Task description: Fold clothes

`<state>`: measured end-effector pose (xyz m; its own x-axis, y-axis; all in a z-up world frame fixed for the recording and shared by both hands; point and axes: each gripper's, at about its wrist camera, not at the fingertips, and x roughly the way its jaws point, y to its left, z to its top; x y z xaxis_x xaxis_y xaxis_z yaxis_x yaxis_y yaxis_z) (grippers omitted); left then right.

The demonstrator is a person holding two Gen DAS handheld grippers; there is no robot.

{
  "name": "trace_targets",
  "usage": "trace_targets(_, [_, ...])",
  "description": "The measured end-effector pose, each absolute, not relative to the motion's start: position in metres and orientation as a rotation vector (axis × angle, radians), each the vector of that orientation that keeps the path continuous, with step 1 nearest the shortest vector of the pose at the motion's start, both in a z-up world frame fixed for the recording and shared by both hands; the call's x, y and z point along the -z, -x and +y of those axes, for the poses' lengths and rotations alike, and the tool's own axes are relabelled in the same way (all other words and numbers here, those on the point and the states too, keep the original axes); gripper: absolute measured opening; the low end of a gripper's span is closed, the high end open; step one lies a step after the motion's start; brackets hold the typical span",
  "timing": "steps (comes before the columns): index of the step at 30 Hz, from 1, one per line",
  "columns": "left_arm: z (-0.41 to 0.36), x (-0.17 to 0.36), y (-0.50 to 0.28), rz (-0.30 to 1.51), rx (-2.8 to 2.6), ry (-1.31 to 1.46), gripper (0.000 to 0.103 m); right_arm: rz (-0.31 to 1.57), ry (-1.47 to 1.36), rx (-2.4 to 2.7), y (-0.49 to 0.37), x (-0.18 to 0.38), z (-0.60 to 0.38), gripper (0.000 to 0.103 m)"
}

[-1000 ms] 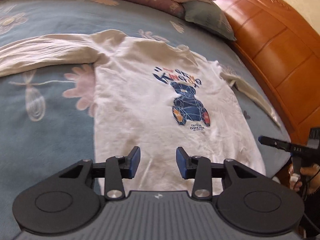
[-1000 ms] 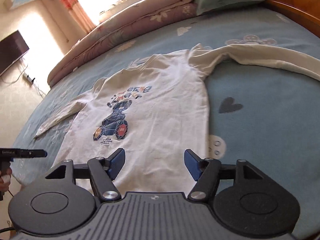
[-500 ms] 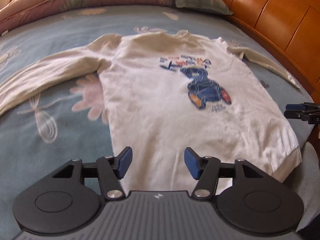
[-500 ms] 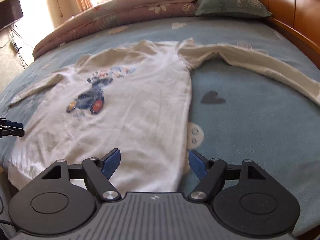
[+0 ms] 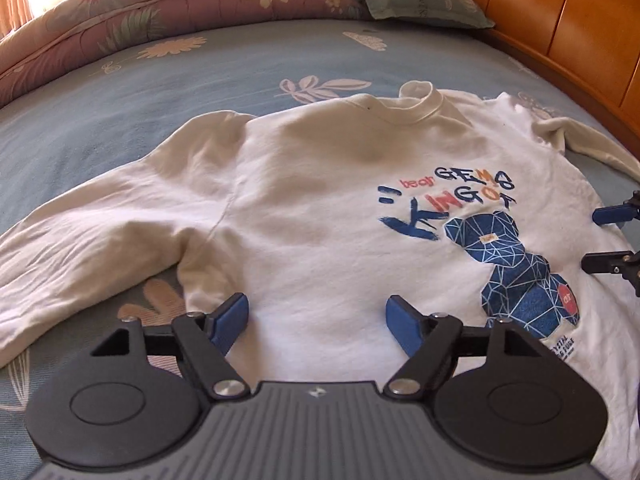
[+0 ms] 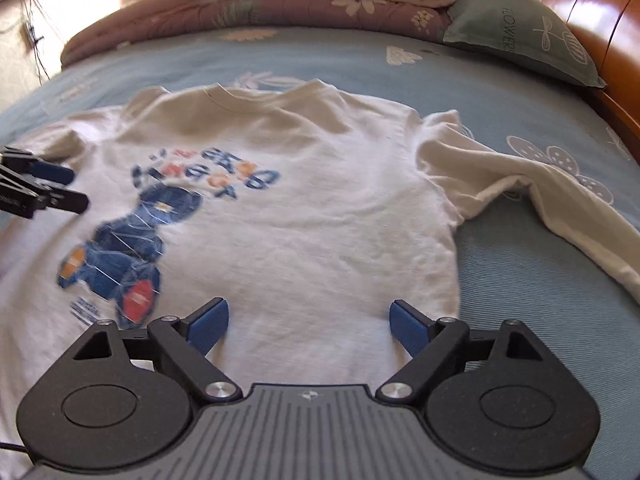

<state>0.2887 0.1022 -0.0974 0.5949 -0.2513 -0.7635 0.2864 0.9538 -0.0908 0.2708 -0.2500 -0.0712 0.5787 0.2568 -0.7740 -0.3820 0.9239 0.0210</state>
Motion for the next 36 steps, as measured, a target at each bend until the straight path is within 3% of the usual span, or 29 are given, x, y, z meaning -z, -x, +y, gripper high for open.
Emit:
trace_targets(4, [0.109,0.095,-0.295,0.925,0.342,0.044,0.088,0.920,0.185,-0.365,-0.274,0.075,-0.252,0.103])
trace_targets(6, [0.100,0.094,-0.302,0.975,0.333,0.017,0.101,0.952,0.199,-0.324,-0.278,0.075,-0.244,0.103])
trace_targets(7, [0.094,0.094,-0.306,1.002,0.327,-0.004,0.102,0.968,0.191,-0.308,-0.282,0.075,-0.242,0.103])
trace_targets(22, [0.094,0.088,-0.340,1.214,0.313,0.042,0.102,1.205,0.193,-0.206,-0.318,0.069,-0.225,0.103])
trace_targets(28, [0.094,0.088,-0.351,1.272,0.259,0.094,0.102,1.189,0.195,-0.200,-0.313,0.069,-0.225,0.103])
trace_targets(34, [0.074,0.078,-0.375,1.479,0.112,0.077,0.101,1.225,0.215,-0.234,-0.316,0.066,-0.225,0.103])
trace_targets(36, [0.067,0.064,-0.377,1.450,0.080,0.132,0.101,1.273,0.237,-0.267,-0.322,0.065,-0.224,0.103])
